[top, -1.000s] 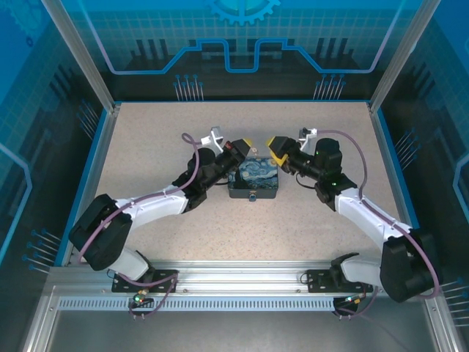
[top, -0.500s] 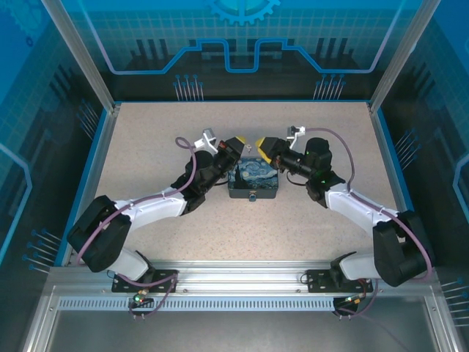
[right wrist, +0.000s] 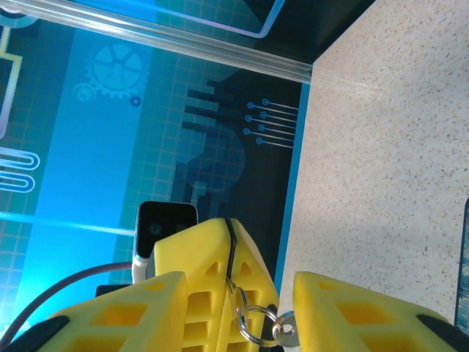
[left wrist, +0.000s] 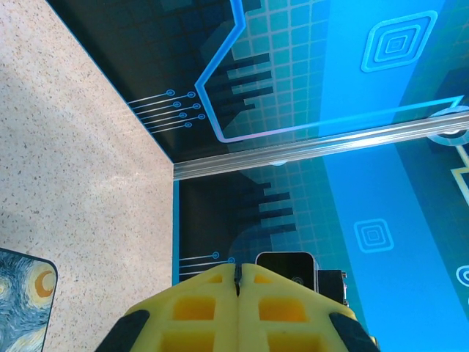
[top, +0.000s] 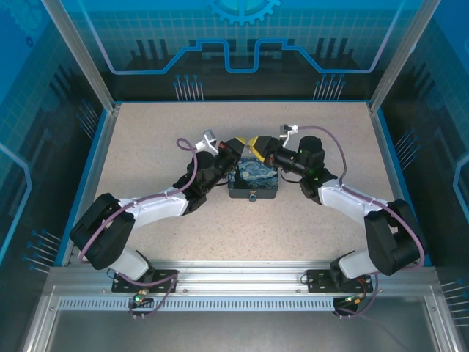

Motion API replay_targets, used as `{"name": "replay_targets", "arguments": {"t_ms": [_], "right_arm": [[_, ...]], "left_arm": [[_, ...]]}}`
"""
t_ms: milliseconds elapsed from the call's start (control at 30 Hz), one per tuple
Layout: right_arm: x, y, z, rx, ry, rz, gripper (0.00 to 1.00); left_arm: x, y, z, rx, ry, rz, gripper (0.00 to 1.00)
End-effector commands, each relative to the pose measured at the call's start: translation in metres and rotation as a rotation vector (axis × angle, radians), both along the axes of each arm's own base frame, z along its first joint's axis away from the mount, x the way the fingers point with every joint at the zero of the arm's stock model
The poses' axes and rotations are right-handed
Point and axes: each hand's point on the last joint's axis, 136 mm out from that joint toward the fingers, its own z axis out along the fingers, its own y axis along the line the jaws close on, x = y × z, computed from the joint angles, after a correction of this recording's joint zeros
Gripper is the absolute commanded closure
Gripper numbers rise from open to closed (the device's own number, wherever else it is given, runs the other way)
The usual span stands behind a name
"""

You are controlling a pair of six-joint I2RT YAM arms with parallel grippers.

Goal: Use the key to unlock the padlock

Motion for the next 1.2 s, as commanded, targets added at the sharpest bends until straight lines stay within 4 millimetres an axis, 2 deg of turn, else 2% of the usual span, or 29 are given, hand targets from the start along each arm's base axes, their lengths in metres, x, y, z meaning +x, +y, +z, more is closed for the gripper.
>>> {"name": "replay_targets", "arguments": {"t_ms": [0,333,867,1167], "right_arm": [[-0.001,0.008,0.016,0.024,-0.054,0.019,0.58],[-0.004,0.009,0.01,0.02,-0.045,0.026,0.68],[-0.01,0.017,0.006,0.01,-0.041,0.053,0.7],[-0.011,0.015,0.004,-0.007,-0.039,0.039,0.74]], "left_arm": [[0.0,-0.002,0.015,-0.033,-0.038,0.006,1.0],[0.001,-0.001,0.016,-0.03,-0.04,0.012,1.0],[0.0,0.001,0.018,-0.031,-0.05,0.019,1.0],[-0.001,0.002,0.018,-0.031,-0.049,0.02,1.0]]}}
